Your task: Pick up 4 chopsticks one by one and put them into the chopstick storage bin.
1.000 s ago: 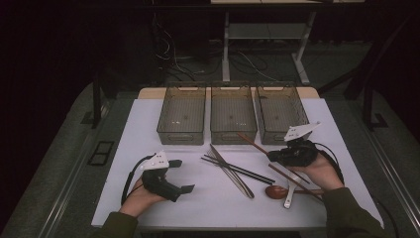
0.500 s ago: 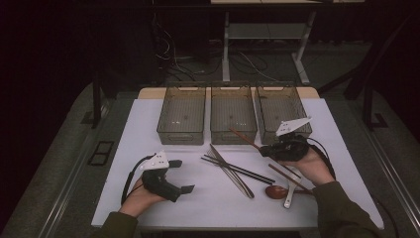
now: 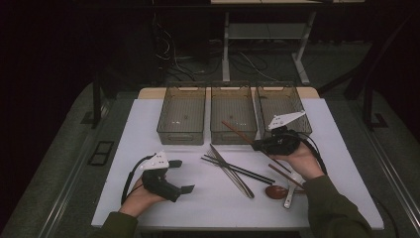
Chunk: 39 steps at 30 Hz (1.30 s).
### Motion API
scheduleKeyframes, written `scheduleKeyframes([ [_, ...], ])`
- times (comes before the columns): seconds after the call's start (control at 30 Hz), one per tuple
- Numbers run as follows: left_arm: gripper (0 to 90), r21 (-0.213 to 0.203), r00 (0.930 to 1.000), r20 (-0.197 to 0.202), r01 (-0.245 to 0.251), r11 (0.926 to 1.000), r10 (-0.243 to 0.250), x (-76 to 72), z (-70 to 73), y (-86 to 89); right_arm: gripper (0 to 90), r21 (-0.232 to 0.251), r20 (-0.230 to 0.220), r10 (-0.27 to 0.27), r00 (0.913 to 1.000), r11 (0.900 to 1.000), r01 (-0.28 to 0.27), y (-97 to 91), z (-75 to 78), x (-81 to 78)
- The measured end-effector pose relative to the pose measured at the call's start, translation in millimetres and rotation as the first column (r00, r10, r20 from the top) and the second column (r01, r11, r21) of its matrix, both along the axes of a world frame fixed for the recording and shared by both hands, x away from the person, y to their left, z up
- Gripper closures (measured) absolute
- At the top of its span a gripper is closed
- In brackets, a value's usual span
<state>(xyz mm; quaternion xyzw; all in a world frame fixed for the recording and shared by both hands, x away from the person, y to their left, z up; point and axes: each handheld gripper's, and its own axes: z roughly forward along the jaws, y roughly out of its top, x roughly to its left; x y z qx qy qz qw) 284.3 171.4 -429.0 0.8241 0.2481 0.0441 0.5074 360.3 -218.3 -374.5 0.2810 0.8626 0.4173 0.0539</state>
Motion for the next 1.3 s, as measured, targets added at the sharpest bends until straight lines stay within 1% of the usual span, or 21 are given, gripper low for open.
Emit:
scheduleKeyframes([
  [0.07, 0.0, 0.0, 1.0, 0.0, -0.001, 1.0, 0.001, 0.1, 0.1, 0.2, 82.7, 0.008, 0.004, -0.003, 1.0, 1.0, 0.003, 4.0, 2.1, 2.0],
  [0.37, 0.0, -0.002, 1.0, 0.003, -0.005, 1.0, 0.005, 0.5, 0.7, 1.4, 82.7, 0.01, 0.033, -0.018, 0.9993, 0.9998, 0.017, 23.4, 10.6, 13.3],
  [0.57, 0.0, -0.007, 1.0, 0.001, -0.005, 1.0, 0.005, 0.1, 0.7, 0.9, 82.7, 0.034, 0.053, -0.039, 0.9979, 0.9987, 0.037, 37.8, 20.4, 21.7],
  [0.63, 0.0, -0.007, 1.0, 0.002, -0.003, 1.0, 0.003, -0.1, 0.8, 0.9, 82.7, 0.044, 0.056, -0.051, 0.9971, 0.9978, 0.049, 42.8, 23.5, 24.5],
  [0.83, 0.0, -0.009, 1.0, 0.001, -0.003, 1.0, 0.003, 0.0, 0.8, 1.1, 82.7, 0.07, 0.058, -0.061, 0.9964, 0.9959, 0.057, 57.2, 29.5, 34.5],
  [0.87, 0.0, -0.009, 1.0, 0.001, -0.003, 1.0, 0.003, 0.1, 0.8, 1.2, 82.7, 0.07, 0.058, -0.061, 0.9964, 0.9959, 0.057, 57.2, 29.5, 34.5],
  [0.9, 0.0, -0.009, 1.0, 0.001, -0.003, 1.0, 0.003, 0.1, 0.8, 1.2, 82.7, 0.087, 0.056, -0.069, 0.996, 0.9942, 0.064, 61.3, 30.8, 37.5],
  [0.93, 0.0, -0.009, 1.0, 0.001, -0.003, 1.0, 0.003, 0.1, 0.9, 1.2, 82.7, 0.087, 0.056, -0.069, 0.996, 0.9942, 0.064, 61.3, 30.8, 37.5],
  [0.97, 0.0, -0.01, 1.0, 0.002, -0.002, 1.0, 0.002, 0.0, 0.8, 1.1, 82.7, 0.1, 0.057, -0.074, 0.9956, 0.9926, 0.068, 65.8, 32.2, 40.4],
  [1.0, 0.0, -0.01, 1.0, 0.002, -0.002, 1.0, 0.002, 0.0, 0.9, 1.1, 82.7, 0.102, 0.064, -0.075, 0.9952, 0.9925, 0.068, 68.2, 33.0, 42.0],
  [1.07, 0.0, -0.009, 1.0, 0.002, -0.002, 1.0, 0.002, 0.0, 0.8, 1.1, 82.7, 0.106, 0.062, -0.077, 0.9951, 0.9919, 0.07, 71.2, 33.9, 43.2],
  [1.1, 0.0, -0.005, 1.0, 0.004, 0.0, 1.0, 0.0, 0.1, 1.0, 1.4, 82.7, 0.107, 0.065, -0.078, 0.9949, 0.9917, 0.071, 77.5, 36.2, 46.3],
  [1.17, 0.0, -0.011, 1.0, 0.001, -0.001, 0.9999, 0.001, -0.1, 0.9, 1.2, 82.7, 0.109, 0.066, -0.079, 0.9947, 0.9915, 0.071, 79.7, 37.1, 47.4],
  [1.23, 0.0, -0.012, 1.0, 0.001, 0.0, 0.9999, 0.0, -0.2, 1.2, 1.4, 82.7, 0.118, 0.075, -0.085, 0.9935, 0.9901, 0.076, 88.2, 39.6, 52.5],
  [1.27, 0.0, -0.013, 1.0, 0.0, -0.001, 0.9999, 0.001, -0.2, 1.3, 1.5, 82.7, 0.118, 0.075, -0.085, 0.9935, 0.9901, 0.076, 88.2, 39.6, 52.5],
  [1.3, 0.0, -0.014, 1.0, 0.0, -0.001, 0.9999, 0.001, -0.2, 1.2, 1.4, 82.7, 0.122, 0.074, -0.089, 0.9933, 0.9893, 0.08, 95.0, 41.7, 56.3],
])
